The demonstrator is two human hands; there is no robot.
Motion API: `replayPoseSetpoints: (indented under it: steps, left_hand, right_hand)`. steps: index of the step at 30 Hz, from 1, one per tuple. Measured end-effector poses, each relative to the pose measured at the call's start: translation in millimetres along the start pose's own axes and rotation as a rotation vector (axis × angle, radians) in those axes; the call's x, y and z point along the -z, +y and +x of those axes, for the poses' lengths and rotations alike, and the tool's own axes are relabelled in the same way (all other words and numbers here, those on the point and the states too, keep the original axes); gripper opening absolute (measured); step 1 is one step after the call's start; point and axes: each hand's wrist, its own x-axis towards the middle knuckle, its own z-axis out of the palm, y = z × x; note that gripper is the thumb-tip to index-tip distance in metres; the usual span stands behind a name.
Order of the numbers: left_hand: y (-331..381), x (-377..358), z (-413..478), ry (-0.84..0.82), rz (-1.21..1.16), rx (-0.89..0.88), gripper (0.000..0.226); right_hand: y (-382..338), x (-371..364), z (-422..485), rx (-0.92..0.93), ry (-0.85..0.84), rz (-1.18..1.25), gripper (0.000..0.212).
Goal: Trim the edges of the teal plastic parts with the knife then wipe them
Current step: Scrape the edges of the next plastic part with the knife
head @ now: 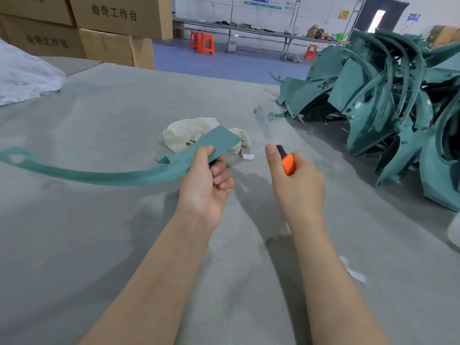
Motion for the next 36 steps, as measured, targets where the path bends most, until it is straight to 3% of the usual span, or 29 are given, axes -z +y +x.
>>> replayPoseSetpoints:
  steps: [3, 5, 9, 14, 17, 21, 24, 28, 32, 36]
  left_hand:
    - [0, 0, 1, -0.026, 0.094, -0.043, 0.029]
    - [0, 1, 1, -0.051, 0.213, -0.097, 0.031]
    - [0, 1, -1, -0.158, 0.378, -0.136, 0.033]
    - [-3, 3, 0, -0.265, 0.356, -0.097, 0.029]
    - [-7, 0, 0, -0.267, 0.241, -0.035, 0.012]
    - [-15, -2, 0, -0.229, 0.054, 0.138, 0.021]
    - [-12, 1, 5, -0.095, -0.162, 0.224, 0.024]
    - [-3, 8, 10, -0.070, -0.343, 0.221, 0.037]
    - [2, 9, 7, -0.144, -0.365, 0.196, 0.035]
    - [2, 9, 5, -0.130, -0.376, 0.155, 0.045]
  right_hand:
    - [-6, 4, 4, -0.040, -0.029, 0.182, 0.056]
    - [-13, 9, 7, -0.129, -0.154, 0.441, 0.051]
    - [-20, 16, 9, -0.323, -0.463, 0.993, 0.010]
    - [-18, 20, 9, -0.421, -0.540, 1.256, 0.021]
    - [-21, 17, 6, -0.397, -0.527, 1.289, 0.021]
    - [-26, 11, -1, -0.278, -0.600, 1.097, 0.015]
    - [-25, 5, -3, -0.127, -0.427, 0.754, 0.027]
    - [-15, 0, -8, 0.027, -0.221, 0.512, 0.060]
    - [-9, -5, -17, 0.332, -0.221, 0.208, 0.051]
    - [-8, -10, -21, 0.401, -0.231, 0.159, 0.051]
